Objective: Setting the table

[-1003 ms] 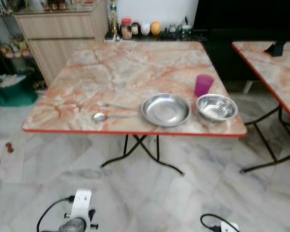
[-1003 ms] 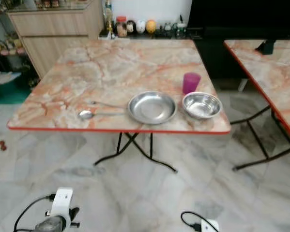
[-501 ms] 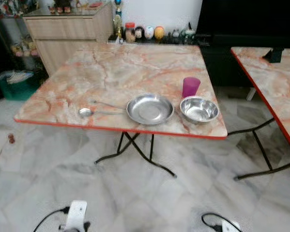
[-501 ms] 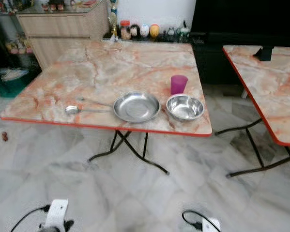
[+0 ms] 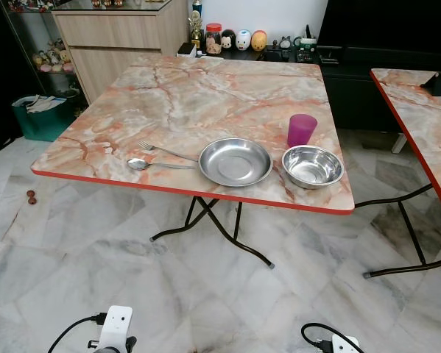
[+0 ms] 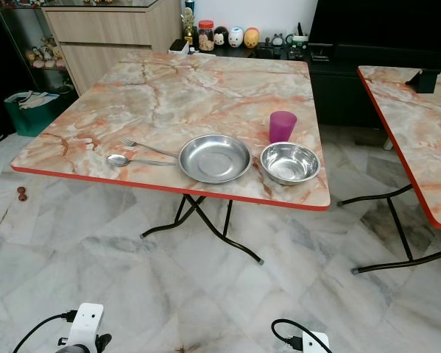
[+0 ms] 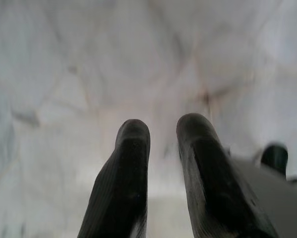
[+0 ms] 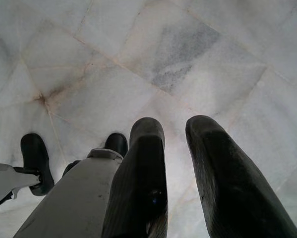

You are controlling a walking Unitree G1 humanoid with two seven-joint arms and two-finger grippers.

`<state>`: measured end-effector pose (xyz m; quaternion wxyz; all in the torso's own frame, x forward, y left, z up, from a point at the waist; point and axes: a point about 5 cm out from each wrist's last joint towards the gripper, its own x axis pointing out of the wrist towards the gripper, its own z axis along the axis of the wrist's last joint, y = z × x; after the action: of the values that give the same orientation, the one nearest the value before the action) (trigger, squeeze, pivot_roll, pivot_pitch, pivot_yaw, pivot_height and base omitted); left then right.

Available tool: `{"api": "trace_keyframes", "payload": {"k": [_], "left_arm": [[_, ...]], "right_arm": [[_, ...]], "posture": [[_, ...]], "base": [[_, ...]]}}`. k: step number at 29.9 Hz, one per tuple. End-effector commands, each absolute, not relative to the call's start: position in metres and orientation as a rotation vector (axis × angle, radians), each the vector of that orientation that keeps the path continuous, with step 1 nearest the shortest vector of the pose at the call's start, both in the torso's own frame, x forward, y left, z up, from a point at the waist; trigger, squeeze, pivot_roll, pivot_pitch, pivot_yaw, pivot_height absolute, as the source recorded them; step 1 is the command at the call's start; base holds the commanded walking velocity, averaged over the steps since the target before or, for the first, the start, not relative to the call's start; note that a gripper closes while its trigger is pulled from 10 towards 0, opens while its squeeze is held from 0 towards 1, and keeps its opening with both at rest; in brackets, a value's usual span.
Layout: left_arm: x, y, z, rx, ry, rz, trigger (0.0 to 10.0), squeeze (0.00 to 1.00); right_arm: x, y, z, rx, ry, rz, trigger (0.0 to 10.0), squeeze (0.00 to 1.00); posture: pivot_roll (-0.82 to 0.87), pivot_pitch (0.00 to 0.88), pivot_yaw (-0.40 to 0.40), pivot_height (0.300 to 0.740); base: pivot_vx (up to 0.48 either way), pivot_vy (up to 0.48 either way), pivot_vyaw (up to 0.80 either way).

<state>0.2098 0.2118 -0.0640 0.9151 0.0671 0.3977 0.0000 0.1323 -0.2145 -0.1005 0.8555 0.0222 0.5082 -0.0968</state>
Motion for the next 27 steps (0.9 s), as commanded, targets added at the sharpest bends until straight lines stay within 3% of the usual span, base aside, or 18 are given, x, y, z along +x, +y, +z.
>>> {"api": "trace_keyframes", "payload": {"k": [1,7,10,13,18,27], "left_arm": [[0.257,0.207,-0.027,0.146,0.563,-0.033,10.0,0.00],[0.270,0.205,-0.010,0.144,0.424,-0.032,10.0,0.00],[0.290,0.195,0.025,0.127,0.204,-0.070,10.0,0.00],[0.287,0.185,0.053,0.171,0.017,-0.114,10.0,0.00],[0.285,0.173,0.074,0.108,-0.080,-0.117,10.0,0.00],[0.309,0.131,0.110,0.017,-0.194,-0.205,10.0,0.00]], "right_arm": [[0.132,-0.215,-0.100,0.058,1.056,-0.216,10.0,0.00],[0.132,-0.215,-0.100,0.054,1.056,-0.212,10.0,0.00],[0.133,-0.216,-0.100,0.045,1.056,-0.203,10.0,0.00],[0.132,-0.216,-0.100,0.042,1.057,-0.203,10.0,0.00],[0.132,-0.218,-0.100,0.039,1.057,-0.206,10.0,0.00],[0.134,-0.218,-0.099,0.035,1.046,-0.208,10.0,0.00]], "posture": [[0.09,0.000,-0.018,0.740],[0.10,0.000,-0.028,0.740],[0.11,0.000,-0.042,0.740],[0.12,0.000,-0.044,0.740],[0.14,0.000,-0.054,0.740],[0.12,0.000,-0.054,0.740]], "base": [[0.000,0.000,0.00],[0.000,0.000,0.00],[0.000,0.000,0.00],[0.000,0.000,0.00],[0.000,0.000,0.00],[0.000,0.000,0.00]]}}
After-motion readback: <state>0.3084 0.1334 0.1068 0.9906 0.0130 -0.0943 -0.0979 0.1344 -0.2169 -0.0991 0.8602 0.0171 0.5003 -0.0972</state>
